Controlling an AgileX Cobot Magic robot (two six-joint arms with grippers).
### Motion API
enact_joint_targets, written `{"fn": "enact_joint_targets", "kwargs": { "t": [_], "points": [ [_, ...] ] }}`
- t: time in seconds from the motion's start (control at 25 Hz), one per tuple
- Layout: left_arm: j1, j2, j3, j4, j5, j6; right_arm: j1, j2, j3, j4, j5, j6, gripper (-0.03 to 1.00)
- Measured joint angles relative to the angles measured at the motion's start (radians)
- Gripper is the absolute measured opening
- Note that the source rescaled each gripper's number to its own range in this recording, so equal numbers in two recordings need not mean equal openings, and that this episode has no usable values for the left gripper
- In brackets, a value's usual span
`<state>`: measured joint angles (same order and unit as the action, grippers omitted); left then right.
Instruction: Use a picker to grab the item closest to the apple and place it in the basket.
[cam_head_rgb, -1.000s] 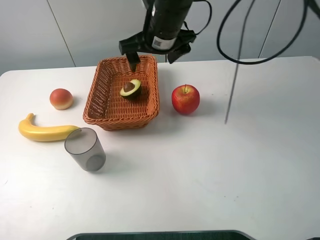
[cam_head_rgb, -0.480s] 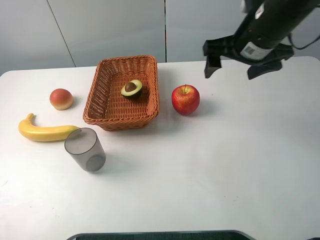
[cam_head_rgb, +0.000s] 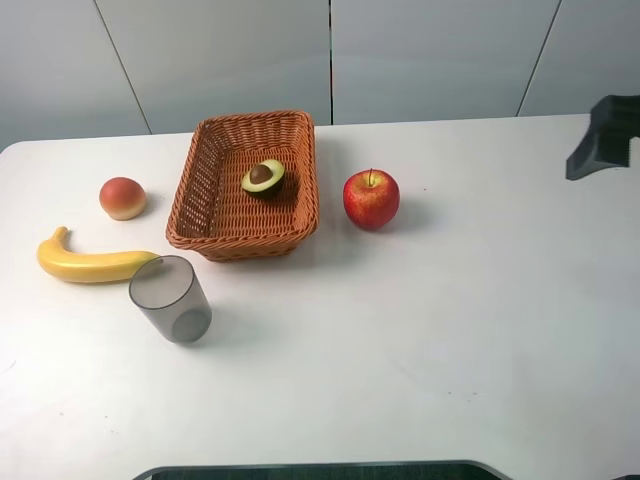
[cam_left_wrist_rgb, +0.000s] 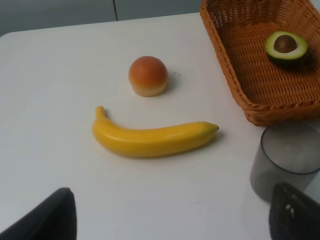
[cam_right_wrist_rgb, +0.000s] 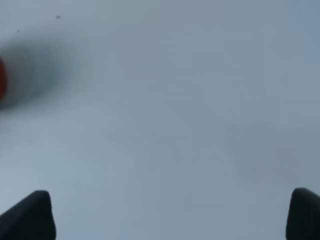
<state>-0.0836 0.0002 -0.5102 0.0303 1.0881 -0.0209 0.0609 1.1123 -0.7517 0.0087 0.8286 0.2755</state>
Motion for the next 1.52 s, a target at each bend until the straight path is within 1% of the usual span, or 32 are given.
{"fn": "enact_joint_targets", "kwargs": {
  "t": [0.16, 0.24, 0.48, 0.68, 0.88, 1.0, 1.16, 1.32, 1.52],
  "points": [
    [0.0, 0.0, 0.0, 0.0, 0.0, 0.0, -0.051, -0.133, 0.043, 0.0, 0.029, -0.043, 1.0],
    [0.0, 0.0, 0.0, 0.0, 0.0, 0.0, -0.06, -0.197, 0.056, 0.0, 0.045, -0.06, 1.0],
    [0.0, 0.0, 0.0, 0.0, 0.0, 0.0, -0.061, -0.422, 0.061, -0.047, 0.12, -0.106, 1.0],
    [0.0, 0.0, 0.0, 0.0, 0.0, 0.0, -0.061, -0.619, 0.061, -0.051, 0.187, -0.177, 1.0],
    [0.0, 0.0, 0.0, 0.0, 0.0, 0.002, -0.051, -0.801, 0.061, -0.049, 0.279, -0.203, 1.0],
    [0.0, 0.0, 0.0, 0.0, 0.0, 0.004, -0.051, -0.887, 0.061, -0.049, 0.312, -0.214, 1.0],
    [0.0, 0.0, 0.0, 0.0, 0.0, 0.004, -0.051, -0.988, 0.079, -0.037, 0.324, -0.216, 1.0],
    [0.0, 0.0, 0.0, 0.0, 0.0, 0.004, -0.051, -1.072, 0.14, -0.009, 0.327, -0.225, 1.0],
    [0.0, 0.0, 0.0, 0.0, 0.0, 0.004, -0.051, -1.109, 0.198, 0.004, 0.336, -0.247, 1.0]
  ]
}}
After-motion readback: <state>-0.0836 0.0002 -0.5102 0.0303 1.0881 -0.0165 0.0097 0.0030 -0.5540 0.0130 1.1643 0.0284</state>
